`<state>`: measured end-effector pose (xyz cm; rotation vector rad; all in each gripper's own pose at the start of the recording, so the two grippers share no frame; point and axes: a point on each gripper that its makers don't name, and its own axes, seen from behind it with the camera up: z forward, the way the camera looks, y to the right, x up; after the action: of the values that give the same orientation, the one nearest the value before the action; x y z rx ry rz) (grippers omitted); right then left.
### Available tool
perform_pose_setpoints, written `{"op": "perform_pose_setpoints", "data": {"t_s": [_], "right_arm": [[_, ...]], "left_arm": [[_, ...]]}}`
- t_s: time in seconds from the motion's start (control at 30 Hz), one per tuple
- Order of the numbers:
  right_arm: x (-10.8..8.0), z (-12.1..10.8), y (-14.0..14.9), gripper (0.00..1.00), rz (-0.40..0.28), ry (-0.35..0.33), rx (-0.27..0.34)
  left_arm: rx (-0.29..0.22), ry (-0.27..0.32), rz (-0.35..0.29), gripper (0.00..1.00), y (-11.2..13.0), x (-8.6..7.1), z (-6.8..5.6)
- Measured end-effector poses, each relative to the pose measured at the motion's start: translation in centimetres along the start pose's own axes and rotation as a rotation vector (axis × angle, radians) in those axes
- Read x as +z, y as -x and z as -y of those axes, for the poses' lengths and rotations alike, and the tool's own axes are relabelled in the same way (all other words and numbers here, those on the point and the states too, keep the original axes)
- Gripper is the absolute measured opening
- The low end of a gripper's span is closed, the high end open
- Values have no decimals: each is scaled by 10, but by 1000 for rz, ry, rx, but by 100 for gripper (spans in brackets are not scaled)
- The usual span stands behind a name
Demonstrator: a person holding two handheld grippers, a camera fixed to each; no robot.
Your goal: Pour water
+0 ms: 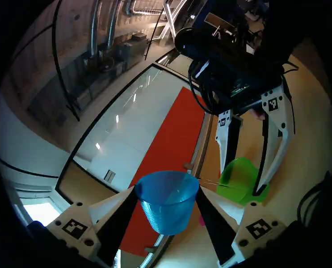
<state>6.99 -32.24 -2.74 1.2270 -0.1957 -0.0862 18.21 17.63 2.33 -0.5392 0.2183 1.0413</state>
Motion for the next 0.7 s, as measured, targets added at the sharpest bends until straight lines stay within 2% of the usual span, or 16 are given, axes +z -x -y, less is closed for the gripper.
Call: {"op": "perform_pose_setpoints", "data": {"t_s": [0.7], "right_arm": [[1, -7, -1, 92, -3, 17, 0]], "left_arm": [[13, 1, -7, 87, -1, 3, -2]]}}
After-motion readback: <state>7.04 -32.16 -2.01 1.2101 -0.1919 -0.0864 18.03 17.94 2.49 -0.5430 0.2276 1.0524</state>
